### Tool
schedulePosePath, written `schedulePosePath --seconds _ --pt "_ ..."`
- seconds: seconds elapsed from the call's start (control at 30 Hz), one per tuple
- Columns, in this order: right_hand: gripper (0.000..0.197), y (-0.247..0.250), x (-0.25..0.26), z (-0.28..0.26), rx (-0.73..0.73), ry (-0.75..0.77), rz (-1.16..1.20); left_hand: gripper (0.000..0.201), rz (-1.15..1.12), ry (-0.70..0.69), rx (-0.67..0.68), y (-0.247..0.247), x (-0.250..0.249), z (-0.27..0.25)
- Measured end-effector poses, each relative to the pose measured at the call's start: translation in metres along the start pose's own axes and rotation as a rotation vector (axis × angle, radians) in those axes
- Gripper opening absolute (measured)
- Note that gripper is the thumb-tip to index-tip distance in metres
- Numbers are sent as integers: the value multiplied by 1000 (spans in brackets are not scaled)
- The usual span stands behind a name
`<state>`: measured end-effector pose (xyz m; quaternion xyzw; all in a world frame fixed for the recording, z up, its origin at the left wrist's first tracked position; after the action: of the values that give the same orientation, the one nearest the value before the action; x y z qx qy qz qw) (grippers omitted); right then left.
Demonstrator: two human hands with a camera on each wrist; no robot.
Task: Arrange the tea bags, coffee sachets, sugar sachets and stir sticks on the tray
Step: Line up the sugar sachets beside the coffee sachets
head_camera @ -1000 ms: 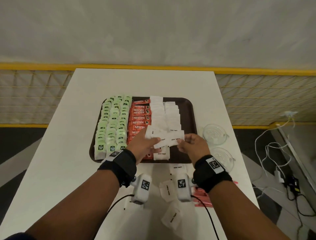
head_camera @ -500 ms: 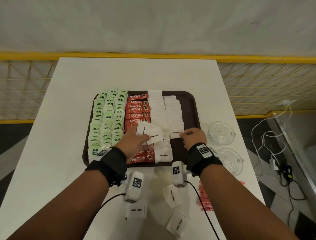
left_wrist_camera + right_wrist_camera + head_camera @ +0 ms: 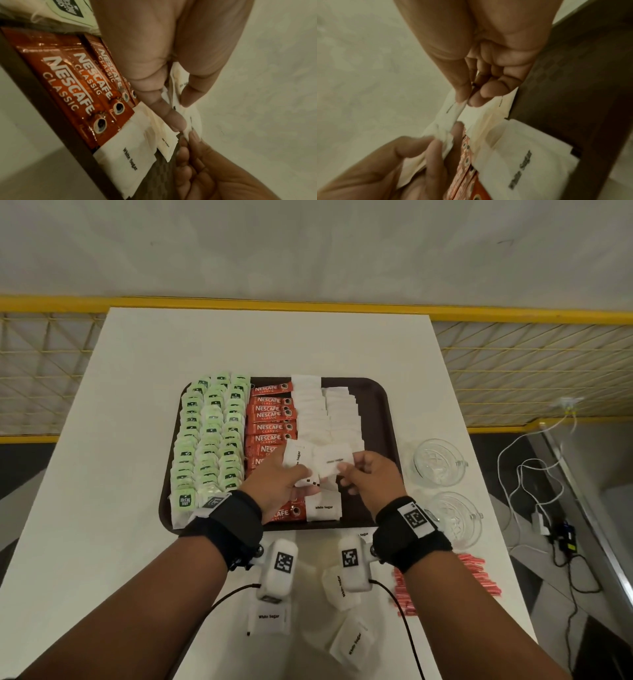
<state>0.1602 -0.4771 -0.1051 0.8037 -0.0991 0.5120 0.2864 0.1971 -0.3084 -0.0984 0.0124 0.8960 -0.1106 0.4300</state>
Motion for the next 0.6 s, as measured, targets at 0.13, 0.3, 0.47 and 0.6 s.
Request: schedulePosePath --seconds 0.13,0.3,0.47,0.6 --pt "6 24 -18 16 -185 -24 -142 39 -98 75 -14 6 2 1" --pt "15 22 -37 28 -189 -51 -304 38 -101 90 -32 15 7 2" --pt "20 20 -32 30 -199 3 -484 37 22 43 -26 19 8 -1" --pt "30 31 -21 22 -279 34 -479 34 174 -27 -21 19 5 -2"
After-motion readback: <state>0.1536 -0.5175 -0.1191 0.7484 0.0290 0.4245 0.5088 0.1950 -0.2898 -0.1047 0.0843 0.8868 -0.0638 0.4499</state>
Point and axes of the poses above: each hand's wrist, its own z-axis towards the middle knuckle, its own y-axis out of the back of the hand, x = y × z, the point moved 8 cm from there along z, towards the middle knuckle, and after that the axes turned 14 degrees about -x, right-handed, at the moved point
